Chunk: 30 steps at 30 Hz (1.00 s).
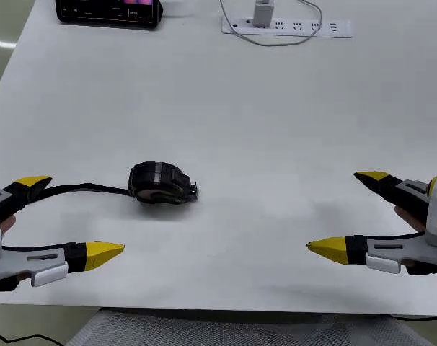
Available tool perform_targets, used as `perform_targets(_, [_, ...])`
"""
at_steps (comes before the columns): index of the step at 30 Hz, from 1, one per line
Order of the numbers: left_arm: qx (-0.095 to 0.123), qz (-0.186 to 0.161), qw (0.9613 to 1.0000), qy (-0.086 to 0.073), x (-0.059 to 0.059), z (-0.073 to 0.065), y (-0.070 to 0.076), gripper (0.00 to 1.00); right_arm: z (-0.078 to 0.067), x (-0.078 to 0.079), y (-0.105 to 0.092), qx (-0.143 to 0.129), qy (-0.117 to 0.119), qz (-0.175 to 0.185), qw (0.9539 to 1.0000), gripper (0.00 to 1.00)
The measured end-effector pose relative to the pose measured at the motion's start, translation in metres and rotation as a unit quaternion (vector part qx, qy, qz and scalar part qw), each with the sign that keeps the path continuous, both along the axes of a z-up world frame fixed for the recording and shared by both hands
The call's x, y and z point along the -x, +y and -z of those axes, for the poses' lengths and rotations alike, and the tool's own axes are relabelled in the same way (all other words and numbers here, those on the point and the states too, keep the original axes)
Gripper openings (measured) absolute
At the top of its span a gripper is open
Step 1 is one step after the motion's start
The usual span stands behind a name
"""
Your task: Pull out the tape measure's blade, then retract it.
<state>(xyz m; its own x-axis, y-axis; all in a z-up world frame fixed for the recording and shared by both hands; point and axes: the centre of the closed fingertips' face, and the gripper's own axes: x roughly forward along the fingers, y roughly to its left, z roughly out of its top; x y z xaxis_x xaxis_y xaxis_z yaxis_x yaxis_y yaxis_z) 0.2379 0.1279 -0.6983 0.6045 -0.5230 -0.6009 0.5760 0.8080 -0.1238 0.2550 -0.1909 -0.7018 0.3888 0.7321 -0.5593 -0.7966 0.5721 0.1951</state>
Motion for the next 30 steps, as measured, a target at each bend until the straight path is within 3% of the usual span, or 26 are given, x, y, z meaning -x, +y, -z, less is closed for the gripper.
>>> perform_targets(4, [0.01, -0.005, 0.9999, 0.001, -0.0016, -0.0021, -0.001, 0.99, -0.0002, -0.0011, 0.0005, -0.001, 0.0, 0.001, 1.0, 0.94])
perform_targets(30, [-0.002, 0.004, 1.0, -0.006, -0.0011, -0.0026, -0.0023, 0.99, 0.0033, 0.0037, 0.0034, 0.007, 0.004, -0.011, 0.9999, 0.93])
